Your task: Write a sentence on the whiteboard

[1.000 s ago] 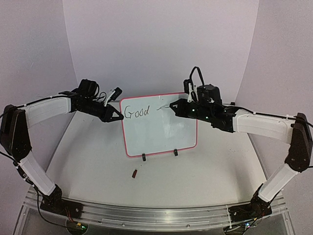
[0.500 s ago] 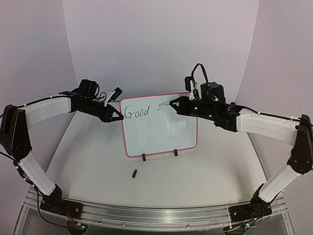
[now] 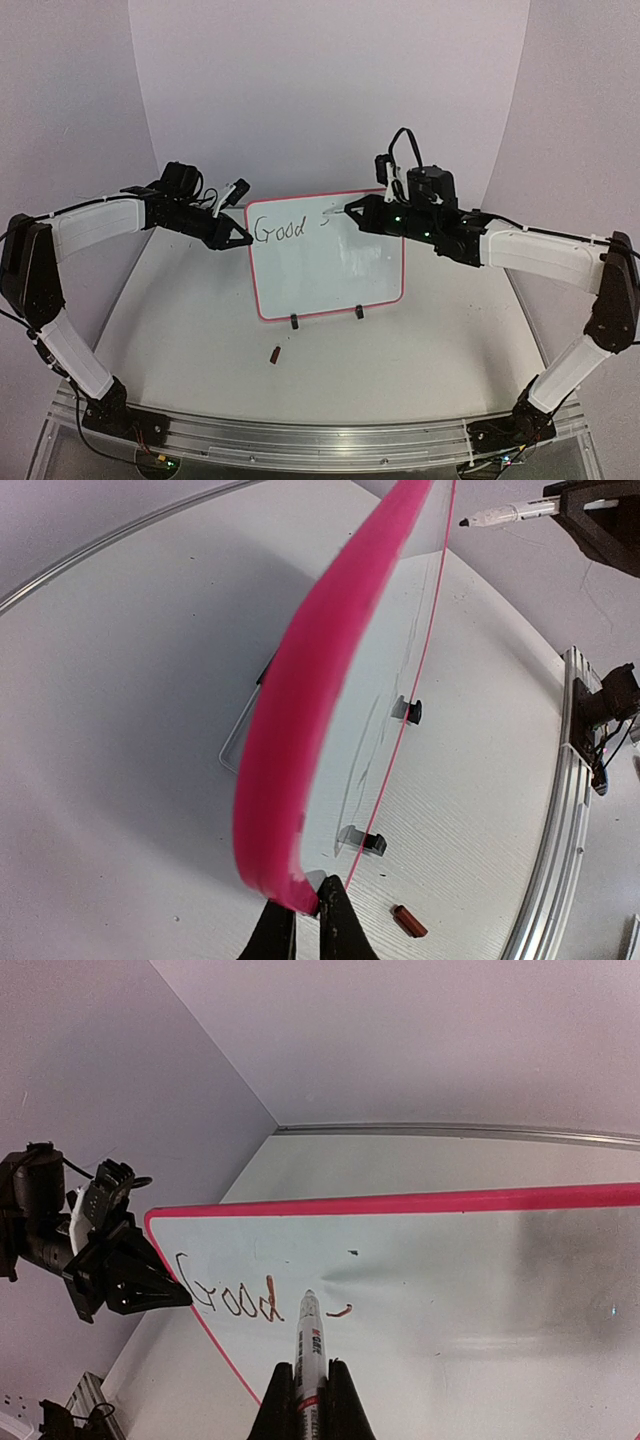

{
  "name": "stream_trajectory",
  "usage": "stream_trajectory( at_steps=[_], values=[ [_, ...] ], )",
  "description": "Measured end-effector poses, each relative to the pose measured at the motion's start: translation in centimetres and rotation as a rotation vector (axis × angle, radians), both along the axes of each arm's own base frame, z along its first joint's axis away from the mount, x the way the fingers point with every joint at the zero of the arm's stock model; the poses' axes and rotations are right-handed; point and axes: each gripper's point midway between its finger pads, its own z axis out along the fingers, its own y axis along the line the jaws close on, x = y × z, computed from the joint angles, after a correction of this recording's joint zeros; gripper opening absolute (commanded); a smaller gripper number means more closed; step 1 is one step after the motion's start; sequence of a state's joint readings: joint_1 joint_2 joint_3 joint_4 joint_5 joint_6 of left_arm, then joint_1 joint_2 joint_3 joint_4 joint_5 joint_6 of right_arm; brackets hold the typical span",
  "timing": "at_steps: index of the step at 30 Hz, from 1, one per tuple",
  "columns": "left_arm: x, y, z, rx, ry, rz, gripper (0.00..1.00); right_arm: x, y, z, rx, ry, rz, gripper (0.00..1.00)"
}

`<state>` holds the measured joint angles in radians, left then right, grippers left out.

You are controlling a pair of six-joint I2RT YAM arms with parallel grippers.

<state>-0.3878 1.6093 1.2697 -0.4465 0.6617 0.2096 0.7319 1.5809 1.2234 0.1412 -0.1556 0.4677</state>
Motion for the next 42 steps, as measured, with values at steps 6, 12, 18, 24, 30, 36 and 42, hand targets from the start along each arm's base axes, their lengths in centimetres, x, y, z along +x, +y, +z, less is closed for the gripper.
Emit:
stream_trajectory(
  at_steps=[6, 12, 18, 24, 30, 36, 42],
  values=[
    [0.0, 0.0, 0.0, 0.000, 0.000, 0.000, 0.00, 0.3, 0.2, -0.3, -0.005, 0.003, -0.003, 0.00],
    [0.0, 0.0, 0.0, 0.000, 0.000, 0.000, 0.00, 0.6, 0.3, -1.0, -0.018, 0.011, -0.007, 0.00],
    [0.0, 0.0, 0.0, 0.000, 0.000, 0.000, 0.00, 0.7, 0.2, -1.4, -0.026, 0.020, -0.009, 0.00],
    [0.0, 0.0, 0.0, 0.000, 0.000, 0.000, 0.00, 0.6, 0.2, -1.7, -0.034, 0.029, -0.008, 0.00],
    [0.0, 0.0, 0.0, 0.000, 0.000, 0.000, 0.00, 0.3, 0.0, -3.1, -0.057, 0.057, -0.005, 0.00],
    [0.0, 0.0, 0.0, 0.000, 0.000, 0.000, 0.00, 0.0, -0.2, -3.8, -0.071, 0.075, -0.002, 0.00],
    [0.0, 0.0, 0.0, 0.000, -0.001, 0.000, 0.00, 0.0, -0.2, -4.0, -0.077, 0.080, -0.003, 0.00]
  ],
)
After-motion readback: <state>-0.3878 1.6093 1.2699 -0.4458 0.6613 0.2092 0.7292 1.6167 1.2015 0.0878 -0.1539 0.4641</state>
